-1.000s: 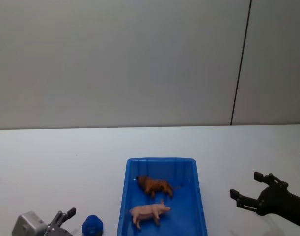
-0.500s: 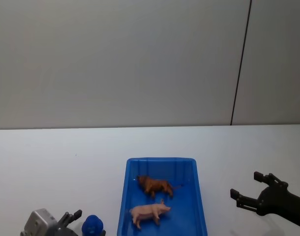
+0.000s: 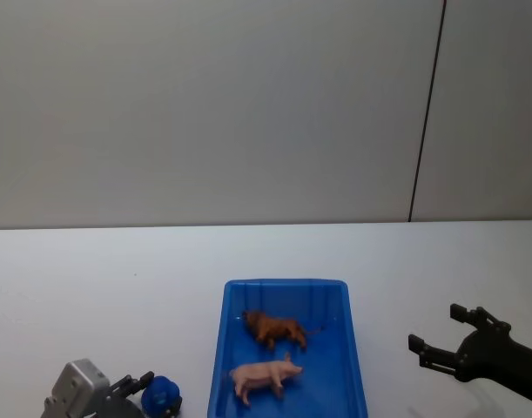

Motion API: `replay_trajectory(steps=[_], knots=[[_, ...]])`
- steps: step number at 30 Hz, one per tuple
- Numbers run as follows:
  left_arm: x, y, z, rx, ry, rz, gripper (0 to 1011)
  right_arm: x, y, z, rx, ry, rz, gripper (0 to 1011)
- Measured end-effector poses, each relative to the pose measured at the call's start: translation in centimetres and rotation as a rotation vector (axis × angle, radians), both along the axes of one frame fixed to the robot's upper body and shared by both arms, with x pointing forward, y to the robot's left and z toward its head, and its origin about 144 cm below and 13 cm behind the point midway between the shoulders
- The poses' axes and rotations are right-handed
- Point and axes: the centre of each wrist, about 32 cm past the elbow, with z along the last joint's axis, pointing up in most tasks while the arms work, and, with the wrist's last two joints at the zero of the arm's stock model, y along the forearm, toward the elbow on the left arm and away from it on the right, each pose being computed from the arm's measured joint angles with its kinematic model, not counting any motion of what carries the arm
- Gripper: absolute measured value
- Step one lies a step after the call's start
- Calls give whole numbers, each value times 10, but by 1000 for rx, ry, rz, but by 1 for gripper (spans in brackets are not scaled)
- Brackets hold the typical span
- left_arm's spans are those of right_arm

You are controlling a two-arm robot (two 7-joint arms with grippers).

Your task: Pick up the two dolls from the table and place them into the box.

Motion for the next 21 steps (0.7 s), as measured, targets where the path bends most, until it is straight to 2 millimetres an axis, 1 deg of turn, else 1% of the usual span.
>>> replay_trajectory(steps=[4,10,11,17,20,21], knots=[[3,0,4,4,-5,-1,578,0,0,0,0,0,0,1001],[9,-6,21,9,-55,-19,542,0,0,0,0,0,0,1001],[9,-6,21,9,-55,-19,538,0,0,0,0,0,0,1001],[17,-20,48,17,-134,-58,490,0,0,0,0,0,0,1001],[19,-27,57,19,-158,-76,473,0,0,0,0,0,0,1001],[21,-33,63,20,-175,-93,466,0,0,0,0,0,0,1001]])
